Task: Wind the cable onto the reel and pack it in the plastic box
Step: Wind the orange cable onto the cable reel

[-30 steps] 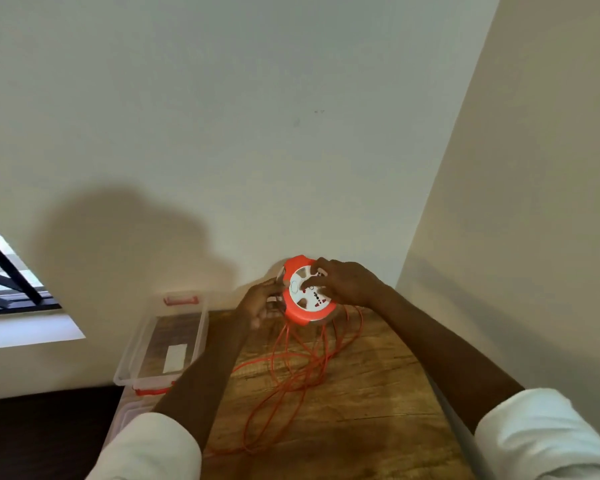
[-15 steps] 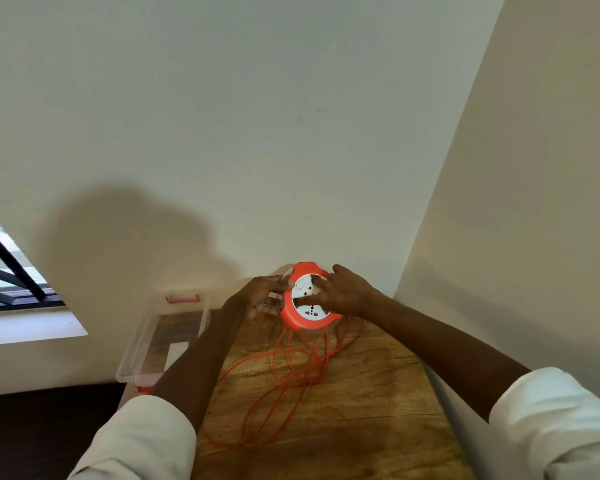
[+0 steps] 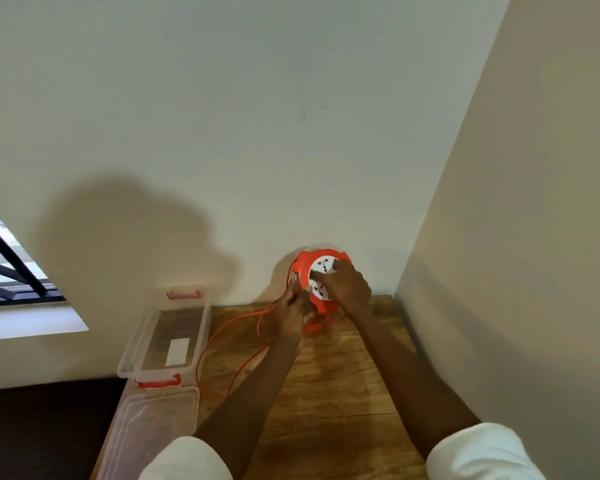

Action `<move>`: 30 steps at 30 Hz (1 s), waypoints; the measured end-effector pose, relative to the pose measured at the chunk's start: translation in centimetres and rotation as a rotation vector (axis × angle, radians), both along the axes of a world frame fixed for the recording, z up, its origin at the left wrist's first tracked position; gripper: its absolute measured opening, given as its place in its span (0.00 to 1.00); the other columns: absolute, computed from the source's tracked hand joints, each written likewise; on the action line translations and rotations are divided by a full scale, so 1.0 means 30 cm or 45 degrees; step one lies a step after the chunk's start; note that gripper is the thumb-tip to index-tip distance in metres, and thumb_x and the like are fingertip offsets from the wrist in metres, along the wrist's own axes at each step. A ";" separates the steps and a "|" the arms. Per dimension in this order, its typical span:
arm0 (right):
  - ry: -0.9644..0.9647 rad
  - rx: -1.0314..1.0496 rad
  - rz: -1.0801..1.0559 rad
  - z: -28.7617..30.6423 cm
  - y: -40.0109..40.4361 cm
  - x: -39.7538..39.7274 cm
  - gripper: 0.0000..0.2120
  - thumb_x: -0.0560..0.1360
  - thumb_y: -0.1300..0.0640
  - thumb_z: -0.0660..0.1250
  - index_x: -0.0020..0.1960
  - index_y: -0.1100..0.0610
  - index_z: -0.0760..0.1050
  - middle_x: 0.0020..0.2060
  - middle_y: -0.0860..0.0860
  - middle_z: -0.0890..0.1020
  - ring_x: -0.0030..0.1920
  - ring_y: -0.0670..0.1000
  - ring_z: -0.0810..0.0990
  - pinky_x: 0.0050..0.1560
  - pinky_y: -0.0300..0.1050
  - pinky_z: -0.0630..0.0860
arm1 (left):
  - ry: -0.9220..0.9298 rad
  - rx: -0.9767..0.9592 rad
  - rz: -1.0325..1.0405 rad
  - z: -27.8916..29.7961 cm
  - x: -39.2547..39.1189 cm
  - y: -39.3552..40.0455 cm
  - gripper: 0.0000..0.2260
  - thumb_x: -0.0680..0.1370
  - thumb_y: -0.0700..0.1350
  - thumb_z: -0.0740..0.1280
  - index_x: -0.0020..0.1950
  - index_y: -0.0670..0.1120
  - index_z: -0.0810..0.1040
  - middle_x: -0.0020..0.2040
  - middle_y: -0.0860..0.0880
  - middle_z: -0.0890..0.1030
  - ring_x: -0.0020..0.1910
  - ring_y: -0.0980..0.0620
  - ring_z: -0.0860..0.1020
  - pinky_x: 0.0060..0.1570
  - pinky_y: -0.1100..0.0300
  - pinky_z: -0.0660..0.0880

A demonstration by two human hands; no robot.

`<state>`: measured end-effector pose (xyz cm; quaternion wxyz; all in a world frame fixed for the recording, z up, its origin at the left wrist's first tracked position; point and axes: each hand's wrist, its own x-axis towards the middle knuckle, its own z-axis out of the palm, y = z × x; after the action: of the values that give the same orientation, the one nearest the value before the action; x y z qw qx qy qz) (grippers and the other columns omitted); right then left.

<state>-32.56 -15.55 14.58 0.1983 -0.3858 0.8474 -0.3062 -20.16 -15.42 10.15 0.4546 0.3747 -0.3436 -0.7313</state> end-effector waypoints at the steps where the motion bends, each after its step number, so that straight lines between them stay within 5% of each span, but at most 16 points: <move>1: -0.302 -0.053 -0.115 -0.003 0.001 0.002 0.37 0.72 0.34 0.70 0.73 0.54 0.69 0.68 0.54 0.78 0.63 0.58 0.79 0.57 0.50 0.77 | -0.029 -0.020 0.030 -0.001 -0.006 0.002 0.20 0.79 0.40 0.69 0.71 0.48 0.75 0.53 0.53 0.86 0.51 0.52 0.85 0.48 0.54 0.83; 4: -0.943 -0.228 -0.389 -0.014 0.009 0.016 0.37 0.73 0.39 0.73 0.73 0.58 0.67 0.66 0.57 0.78 0.56 0.58 0.82 0.48 0.48 0.84 | -0.112 -0.092 0.004 -0.001 -0.010 -0.005 0.22 0.78 0.41 0.70 0.72 0.45 0.74 0.59 0.51 0.83 0.54 0.50 0.83 0.50 0.53 0.82; 8: -0.849 -0.248 -0.276 -0.028 0.027 0.003 0.26 0.74 0.39 0.72 0.61 0.57 0.74 0.49 0.51 0.84 0.37 0.50 0.85 0.33 0.43 0.82 | -0.128 -0.030 0.010 -0.009 -0.001 -0.018 0.19 0.79 0.43 0.71 0.70 0.47 0.76 0.61 0.48 0.83 0.57 0.47 0.82 0.54 0.45 0.82; 11: -0.427 -0.248 -0.180 -0.040 0.055 -0.044 0.19 0.77 0.42 0.69 0.56 0.56 0.81 0.50 0.54 0.86 0.47 0.55 0.85 0.52 0.53 0.82 | -0.148 0.034 -0.017 0.004 0.020 -0.042 0.16 0.78 0.46 0.71 0.66 0.48 0.77 0.64 0.46 0.81 0.60 0.45 0.80 0.51 0.47 0.83; 14: -0.151 -0.301 -0.141 -0.037 0.078 -0.084 0.18 0.77 0.43 0.69 0.60 0.54 0.77 0.57 0.53 0.83 0.54 0.54 0.82 0.55 0.48 0.79 | -0.165 0.066 -0.080 0.009 0.052 -0.066 0.13 0.78 0.46 0.72 0.62 0.50 0.79 0.64 0.44 0.81 0.63 0.42 0.79 0.47 0.49 0.83; 19: -0.678 -0.356 -0.017 -0.019 0.068 -0.124 0.26 0.79 0.45 0.69 0.71 0.56 0.69 0.66 0.54 0.77 0.61 0.57 0.79 0.58 0.53 0.79 | -0.203 0.085 -0.187 0.039 0.102 -0.100 0.17 0.80 0.47 0.69 0.68 0.44 0.76 0.61 0.41 0.82 0.59 0.40 0.81 0.45 0.50 0.83; 22: -0.903 -0.318 0.093 -0.026 0.075 -0.130 0.21 0.79 0.42 0.66 0.64 0.57 0.78 0.54 0.53 0.86 0.55 0.59 0.83 0.56 0.55 0.81 | -0.187 0.019 -0.224 0.065 0.148 -0.083 0.15 0.81 0.45 0.68 0.65 0.42 0.80 0.52 0.43 0.86 0.50 0.44 0.85 0.42 0.52 0.84; 24: -0.918 -0.388 0.085 -0.025 0.068 -0.129 0.19 0.79 0.43 0.66 0.61 0.58 0.80 0.51 0.54 0.87 0.52 0.59 0.85 0.50 0.51 0.82 | -0.311 -0.087 -0.159 0.085 0.168 -0.079 0.10 0.81 0.45 0.67 0.54 0.42 0.85 0.43 0.46 0.88 0.38 0.50 0.86 0.35 0.57 0.83; 26: -0.889 -0.450 0.055 -0.012 0.054 -0.132 0.18 0.80 0.45 0.67 0.59 0.58 0.81 0.50 0.56 0.87 0.51 0.58 0.85 0.48 0.50 0.82 | -0.427 -0.090 -0.002 0.088 0.171 -0.108 0.16 0.83 0.48 0.64 0.57 0.37 0.83 0.44 0.40 0.85 0.34 0.45 0.83 0.36 0.54 0.81; 30: -0.757 -0.475 -0.013 0.018 0.037 -0.168 0.16 0.79 0.46 0.67 0.57 0.57 0.81 0.51 0.57 0.86 0.50 0.59 0.85 0.55 0.55 0.82 | -1.211 -0.655 0.187 0.054 0.242 -0.163 0.16 0.84 0.53 0.60 0.58 0.45 0.84 0.53 0.46 0.84 0.51 0.48 0.81 0.55 0.54 0.75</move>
<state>-37.60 -14.42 15.12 0.3609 -0.3051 0.6839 -0.5558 -12.89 -20.31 11.76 0.3759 0.5640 -0.6520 -0.3397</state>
